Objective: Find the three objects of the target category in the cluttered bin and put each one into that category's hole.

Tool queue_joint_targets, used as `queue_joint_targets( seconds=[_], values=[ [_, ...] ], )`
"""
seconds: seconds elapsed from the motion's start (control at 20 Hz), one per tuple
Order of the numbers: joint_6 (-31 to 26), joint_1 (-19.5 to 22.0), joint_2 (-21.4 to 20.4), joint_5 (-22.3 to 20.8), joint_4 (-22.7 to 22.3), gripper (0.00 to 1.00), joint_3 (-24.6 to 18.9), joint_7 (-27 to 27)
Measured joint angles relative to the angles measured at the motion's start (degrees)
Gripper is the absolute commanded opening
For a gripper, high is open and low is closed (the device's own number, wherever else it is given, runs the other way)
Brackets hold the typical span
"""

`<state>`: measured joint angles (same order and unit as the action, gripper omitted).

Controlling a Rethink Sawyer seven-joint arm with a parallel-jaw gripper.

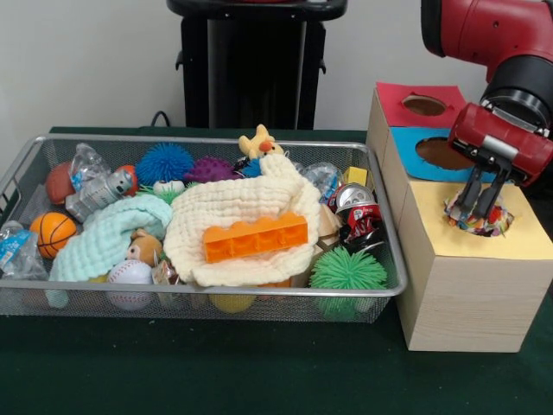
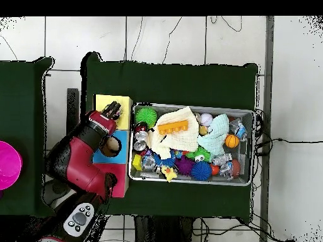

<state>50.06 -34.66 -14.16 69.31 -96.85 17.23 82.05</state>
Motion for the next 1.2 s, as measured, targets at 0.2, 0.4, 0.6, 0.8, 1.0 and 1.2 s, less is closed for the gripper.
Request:
queue_joint_targets(
  seconds=[0.2,0.4,0.6,0.8,1.0,1.2],
  values=[
    [0.11,-0.03,0.18,0.95,0.08,0.00,0.00,0.00],
    [0.11,-0.03,0.19,2.10,0.28,0.00,0.00,0.00],
    [0.11,-0.07,0.32,3.07,0.57,0.00,0.00,0.00],
    [0.33,-0.22,0.50,4.64,1.19,0.00,-0.01,0.00],
    [0.59,-0.48,0.64,5.77,1.81,0.00,-0.02,0.00],
    [1.31,-0.94,0.92,7.18,2.72,0.00,-0.02,0.00]
  ],
)
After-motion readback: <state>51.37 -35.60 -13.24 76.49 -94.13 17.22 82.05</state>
